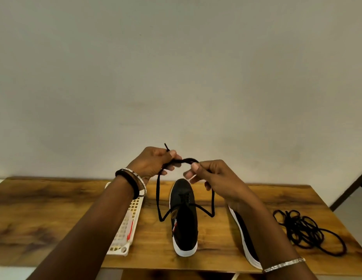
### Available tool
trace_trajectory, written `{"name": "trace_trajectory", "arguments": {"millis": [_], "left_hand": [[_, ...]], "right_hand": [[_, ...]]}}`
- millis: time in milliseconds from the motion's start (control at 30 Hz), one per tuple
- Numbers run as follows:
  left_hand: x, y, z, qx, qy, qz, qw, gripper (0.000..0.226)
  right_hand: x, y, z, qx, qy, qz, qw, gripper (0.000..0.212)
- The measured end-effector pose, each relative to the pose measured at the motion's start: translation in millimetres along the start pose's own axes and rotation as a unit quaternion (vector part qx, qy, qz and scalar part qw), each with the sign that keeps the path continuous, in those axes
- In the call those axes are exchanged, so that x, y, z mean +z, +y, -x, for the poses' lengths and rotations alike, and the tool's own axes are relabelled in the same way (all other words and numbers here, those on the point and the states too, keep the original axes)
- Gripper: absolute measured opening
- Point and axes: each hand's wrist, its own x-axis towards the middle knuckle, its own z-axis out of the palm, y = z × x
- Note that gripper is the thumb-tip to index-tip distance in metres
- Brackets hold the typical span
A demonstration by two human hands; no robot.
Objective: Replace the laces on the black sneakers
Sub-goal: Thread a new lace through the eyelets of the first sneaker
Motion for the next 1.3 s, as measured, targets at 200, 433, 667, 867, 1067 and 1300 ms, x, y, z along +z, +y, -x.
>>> {"name": "trace_trajectory", "arguments": {"millis": [200,433,667,867,1067,1300], "left_hand": [[-20.6,-15.0,-20.3,0.011,-0.024,0.529,0.848,0.028],[-45.5,-50.7,-52.1,0.160,0.015,-0.405,0.900,0.051],[-90.7,-78.6,-67.9,0.099,-0.019,-0.635,0.766,0.043],[-70.6,-119.0,-65.9,0.030,0.045,-0.207,0.977,0.048],[-19.3,-178.3,-69.1,-0.047,-0.029,-0.365,0.929,0.027],[40.0,-211.7,-74.0,-0.008,-0.037,-0.241,0.970,0.034]], "right_hand": [[-19.0,9.7,-17.1,-0.015,0.099,-0.356,0.929,0.027],[-52.6,50.7,-48.0,-0.004,0.129,-0.636,0.761,0.034],[-95.2,96.4,-50.7,-0.057,0.211,0.292,0.931,0.026],[-83.2,126.0,-56.3,-0.016,0.012,0.477,0.879,0.031],[-32.8,157.0,-55.0,0.144,-0.052,0.621,0.769,0.039],[24.9,182.6,-63.3,0.132,0.008,0.295,0.946,0.043]]}}
